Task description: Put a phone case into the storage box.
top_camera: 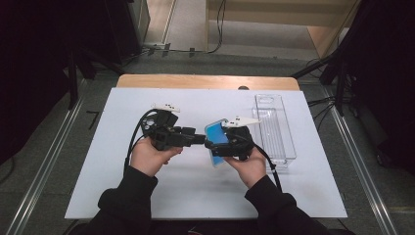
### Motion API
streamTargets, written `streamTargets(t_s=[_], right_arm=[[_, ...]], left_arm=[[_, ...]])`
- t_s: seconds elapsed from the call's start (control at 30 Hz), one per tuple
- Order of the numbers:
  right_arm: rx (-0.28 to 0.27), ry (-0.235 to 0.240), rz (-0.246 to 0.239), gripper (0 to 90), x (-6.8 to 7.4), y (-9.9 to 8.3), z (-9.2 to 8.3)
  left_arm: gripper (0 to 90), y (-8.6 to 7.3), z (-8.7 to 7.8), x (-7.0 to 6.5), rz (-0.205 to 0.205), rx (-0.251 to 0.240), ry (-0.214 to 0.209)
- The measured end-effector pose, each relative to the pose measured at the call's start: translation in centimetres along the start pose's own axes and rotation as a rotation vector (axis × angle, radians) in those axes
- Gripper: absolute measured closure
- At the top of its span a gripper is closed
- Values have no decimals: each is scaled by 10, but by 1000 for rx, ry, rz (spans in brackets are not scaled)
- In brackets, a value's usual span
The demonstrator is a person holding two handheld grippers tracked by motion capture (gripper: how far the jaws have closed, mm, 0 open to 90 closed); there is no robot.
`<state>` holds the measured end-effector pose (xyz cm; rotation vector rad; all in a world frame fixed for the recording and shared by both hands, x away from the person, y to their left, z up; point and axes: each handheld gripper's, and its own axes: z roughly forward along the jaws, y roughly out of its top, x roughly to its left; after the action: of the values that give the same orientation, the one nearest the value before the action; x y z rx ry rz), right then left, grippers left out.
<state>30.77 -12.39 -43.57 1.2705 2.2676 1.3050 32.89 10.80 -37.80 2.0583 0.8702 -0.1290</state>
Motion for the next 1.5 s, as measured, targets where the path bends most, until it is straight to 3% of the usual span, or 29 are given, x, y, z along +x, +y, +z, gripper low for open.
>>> streamTargets(t_s=[0.1, 0.2, 0.33, 0.7, 1.03, 1.1, 1.27, 1.5], right_arm=[[10, 17, -4, 169, -4, 0, -1], [11, 21, -8, 168, -7, 0, -4], [8, 24, -10, 168, -12, 2, -8], [-14, 68, 6, 169, -23, 7, -20], [-11, 85, -11, 169, -25, 10, -25], [-11, 96, -16, 169, -25, 10, -26], [3, 95, -12, 169, -28, 14, -28], [3, 90, -7, 169, -35, 23, -38]], left_arm=[[394, -4, 0, 2, 25, 24, -5], [358, -10, 2, 6, 39, 34, -37], [359, -20, 3, 10, 81, 58, -16], [357, -48, 4, 26, 89, 102, -36], [356, -69, -2, 34, 90, 93, -9], [355, -75, -4, 36, 70, 91, -23], [331, -90, -10, 41, 54, 108, 1], [328, -100, -22, 44, 17, 82, 18]])
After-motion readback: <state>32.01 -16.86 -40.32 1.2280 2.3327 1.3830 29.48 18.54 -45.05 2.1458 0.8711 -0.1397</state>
